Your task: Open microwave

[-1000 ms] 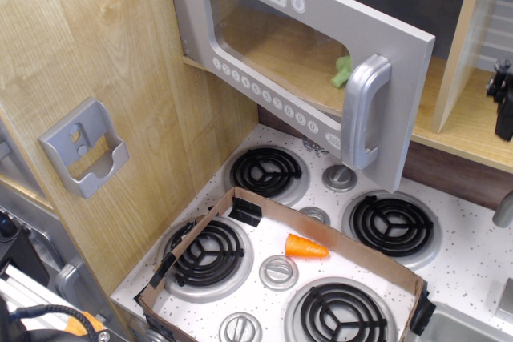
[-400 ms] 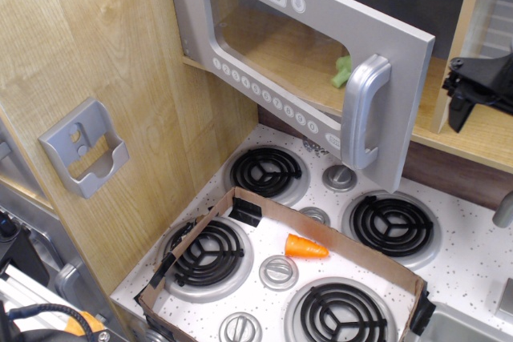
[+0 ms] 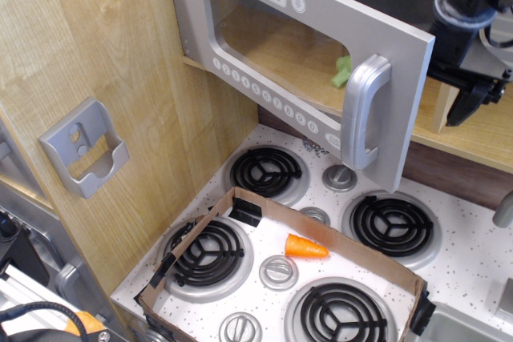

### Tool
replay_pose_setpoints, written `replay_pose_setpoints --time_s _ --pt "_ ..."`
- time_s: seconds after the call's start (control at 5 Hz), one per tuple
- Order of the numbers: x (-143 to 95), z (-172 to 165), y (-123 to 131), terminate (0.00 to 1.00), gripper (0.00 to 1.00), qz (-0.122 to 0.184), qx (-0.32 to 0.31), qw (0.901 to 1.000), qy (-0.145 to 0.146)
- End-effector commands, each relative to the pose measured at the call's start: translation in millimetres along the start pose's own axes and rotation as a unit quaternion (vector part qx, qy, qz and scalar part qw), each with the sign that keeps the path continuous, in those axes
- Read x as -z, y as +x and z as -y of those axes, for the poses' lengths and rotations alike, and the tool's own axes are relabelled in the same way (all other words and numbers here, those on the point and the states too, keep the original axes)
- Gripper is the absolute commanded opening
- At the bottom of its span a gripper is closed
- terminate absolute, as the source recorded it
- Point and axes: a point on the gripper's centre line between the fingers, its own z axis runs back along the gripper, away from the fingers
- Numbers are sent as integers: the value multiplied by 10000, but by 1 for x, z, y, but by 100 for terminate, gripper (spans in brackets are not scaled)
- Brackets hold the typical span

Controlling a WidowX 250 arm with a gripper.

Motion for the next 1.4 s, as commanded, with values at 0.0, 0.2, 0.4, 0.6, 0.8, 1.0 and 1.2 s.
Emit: replay_pose_setpoints --time_s 0.0,0.2,0.4,0.6,0.8,1.0,1.2 --pt "-42 -9 -40 0 100 -41 -795 9964 299" --pt "-44 -12 -57 0 100 -175 -1085 9934 338" --pt "-39 -21 -71 0 100 -165 -1260 9913 352" --pt "-27 -45 -84 0 100 -272 -1468 9882 328" --pt "-18 -73 -102 0 100 -409 -1739 9833 353" --pt "-12 -94 -126 0 100 -353 -2043 9761 647" --pt "-12 -110 -145 0 100 -274 -2119 9745 691"
